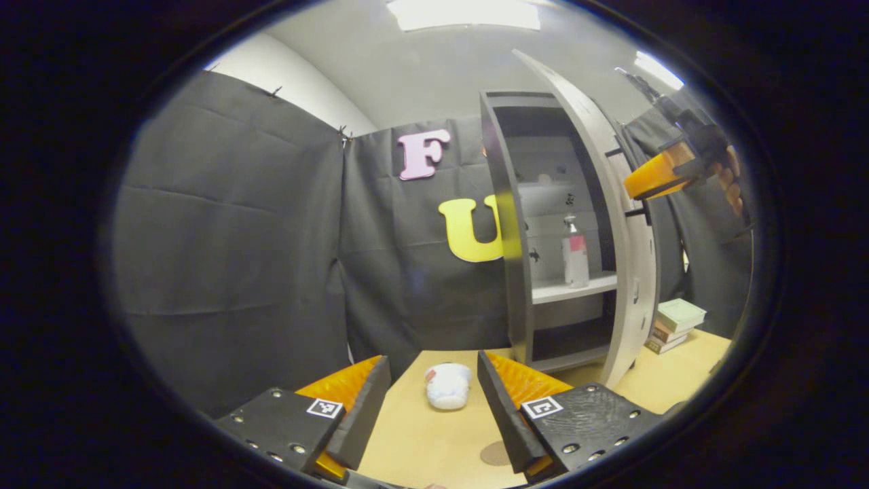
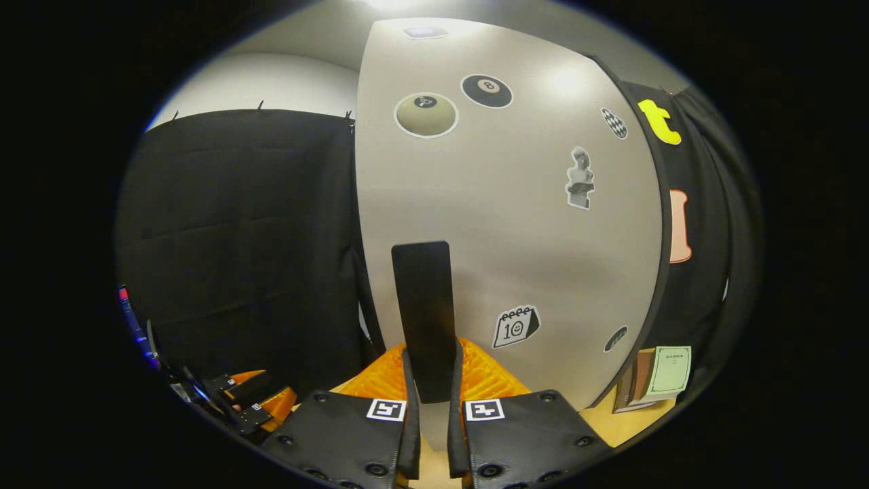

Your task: Open the cabinet door with the right hand, grasp the bottle in the cabinet with the left hand and place it on the coaster, then close the cabinet door with the right hand.

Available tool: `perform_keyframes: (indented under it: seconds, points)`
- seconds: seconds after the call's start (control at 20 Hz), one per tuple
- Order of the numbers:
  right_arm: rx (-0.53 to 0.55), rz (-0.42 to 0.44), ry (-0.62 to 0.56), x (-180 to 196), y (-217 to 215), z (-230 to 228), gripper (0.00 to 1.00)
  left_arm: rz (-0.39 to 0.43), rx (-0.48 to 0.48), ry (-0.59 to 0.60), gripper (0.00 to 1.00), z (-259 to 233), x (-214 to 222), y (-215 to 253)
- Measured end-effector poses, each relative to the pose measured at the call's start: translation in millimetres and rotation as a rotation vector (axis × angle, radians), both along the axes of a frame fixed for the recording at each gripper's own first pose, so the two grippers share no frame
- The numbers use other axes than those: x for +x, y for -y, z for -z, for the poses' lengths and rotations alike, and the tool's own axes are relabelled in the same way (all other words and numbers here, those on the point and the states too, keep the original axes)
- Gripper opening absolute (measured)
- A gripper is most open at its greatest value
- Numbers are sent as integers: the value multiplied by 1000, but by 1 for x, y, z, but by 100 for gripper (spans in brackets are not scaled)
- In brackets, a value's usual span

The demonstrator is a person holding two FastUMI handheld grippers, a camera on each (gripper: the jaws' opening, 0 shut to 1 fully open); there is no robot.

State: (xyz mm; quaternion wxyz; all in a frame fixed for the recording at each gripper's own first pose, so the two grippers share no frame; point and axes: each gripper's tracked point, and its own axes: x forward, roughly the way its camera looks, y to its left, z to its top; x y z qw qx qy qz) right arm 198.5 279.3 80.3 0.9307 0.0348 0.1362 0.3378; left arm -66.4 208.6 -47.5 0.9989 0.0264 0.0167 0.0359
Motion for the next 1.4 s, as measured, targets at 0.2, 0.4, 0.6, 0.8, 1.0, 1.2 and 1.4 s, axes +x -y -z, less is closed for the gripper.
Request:
perform_keyframes:
  seconds: [0.2,0.4,0.6,0.8,1.0,1.2,1.4]
  points:
    - [35,-94,-5,-5,11,1,17,49,31,14,81,-4,1,10]
    - [32,-139,4,-3,21,3,18,83,27,2,82,-2,6,25]
    - [38,-143,4,5,29,6,17,119,22,1,80,-3,7,40]
    - [56,-110,0,13,37,7,17,167,32,4,80,-3,9,54]
    - [47,-57,16,13,48,6,15,211,23,-4,78,-2,8,68]
    - [56,-7,22,13,59,4,15,234,20,-3,80,-2,9,77]
    - [39,25,44,15,72,1,15,239,15,-11,78,-1,9,83]
